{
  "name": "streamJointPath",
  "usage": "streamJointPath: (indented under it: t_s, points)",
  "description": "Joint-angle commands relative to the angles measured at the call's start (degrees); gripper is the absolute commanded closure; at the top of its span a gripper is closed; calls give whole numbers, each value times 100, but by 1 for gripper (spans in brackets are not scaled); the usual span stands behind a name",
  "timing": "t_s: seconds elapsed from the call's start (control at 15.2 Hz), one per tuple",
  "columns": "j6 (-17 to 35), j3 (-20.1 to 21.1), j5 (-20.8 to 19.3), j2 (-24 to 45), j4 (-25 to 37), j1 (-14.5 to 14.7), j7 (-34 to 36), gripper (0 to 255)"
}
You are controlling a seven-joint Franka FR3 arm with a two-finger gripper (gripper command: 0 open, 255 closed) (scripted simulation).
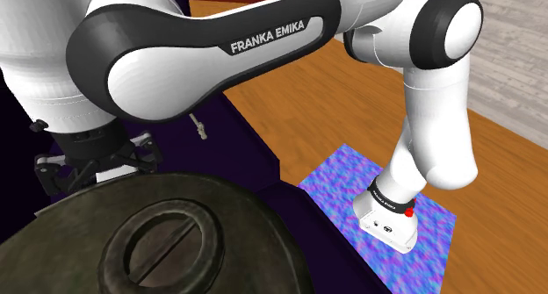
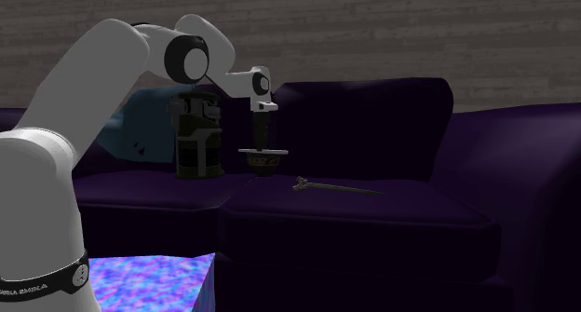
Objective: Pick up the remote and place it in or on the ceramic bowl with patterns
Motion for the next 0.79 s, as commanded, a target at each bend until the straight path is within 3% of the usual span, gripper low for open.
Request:
streamJointPath:
  t_s: [0.0, 0.2, 0.73]
  points:
    - [-174, 15, 24, -27, 157, 24, -24, 0]
    - [-693, 36, 61, -50, 682, 129, -87, 0]
    - [-694, 37, 60, -50, 682, 129, -87, 0]
